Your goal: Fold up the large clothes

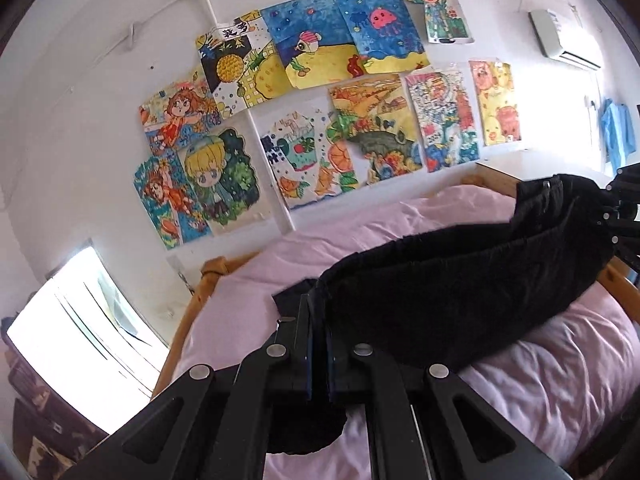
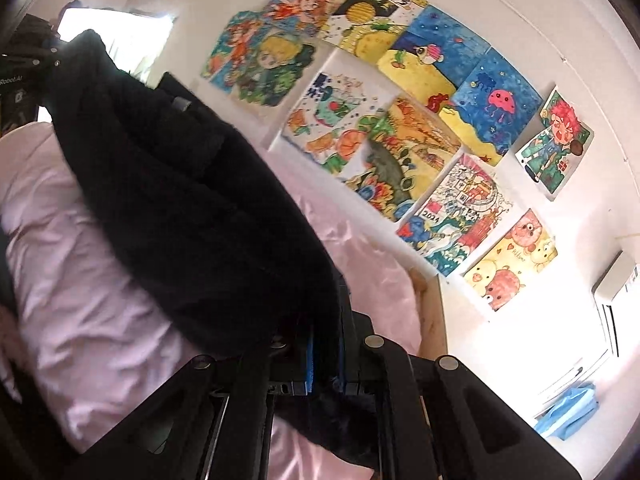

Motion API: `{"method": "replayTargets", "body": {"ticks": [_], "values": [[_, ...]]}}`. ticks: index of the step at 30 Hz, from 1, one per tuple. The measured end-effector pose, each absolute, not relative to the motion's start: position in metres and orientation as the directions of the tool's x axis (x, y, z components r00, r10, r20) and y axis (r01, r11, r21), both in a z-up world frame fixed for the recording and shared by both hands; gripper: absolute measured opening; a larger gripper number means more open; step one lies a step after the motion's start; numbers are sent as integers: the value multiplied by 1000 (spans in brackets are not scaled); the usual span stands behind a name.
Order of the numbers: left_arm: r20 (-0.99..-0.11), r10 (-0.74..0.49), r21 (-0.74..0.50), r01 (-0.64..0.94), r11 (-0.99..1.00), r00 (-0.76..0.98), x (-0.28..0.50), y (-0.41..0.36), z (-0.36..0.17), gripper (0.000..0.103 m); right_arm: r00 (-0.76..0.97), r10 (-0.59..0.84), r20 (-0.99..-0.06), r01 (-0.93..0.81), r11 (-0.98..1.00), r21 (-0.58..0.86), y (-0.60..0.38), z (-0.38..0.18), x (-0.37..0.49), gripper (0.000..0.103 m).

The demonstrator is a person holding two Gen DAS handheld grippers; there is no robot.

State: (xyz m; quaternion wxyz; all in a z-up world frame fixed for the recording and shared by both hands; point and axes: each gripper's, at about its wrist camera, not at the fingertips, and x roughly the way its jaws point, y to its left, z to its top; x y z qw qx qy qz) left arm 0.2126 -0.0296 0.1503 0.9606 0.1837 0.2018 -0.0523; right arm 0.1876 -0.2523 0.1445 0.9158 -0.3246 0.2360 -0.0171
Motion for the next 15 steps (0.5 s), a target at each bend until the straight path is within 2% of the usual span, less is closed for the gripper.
{"method": "replayTargets", "body": {"ticks": [10,15], "values": [[-391,53,373,106,922,919,313,-48,155,5,905,-217,-366,-58,789,-612,-259,140,308,7],[-421,115,407,74,910,900,369,-60,140,5,900,-233,-369,-55,778,-626,-256,125,365,7]]}}
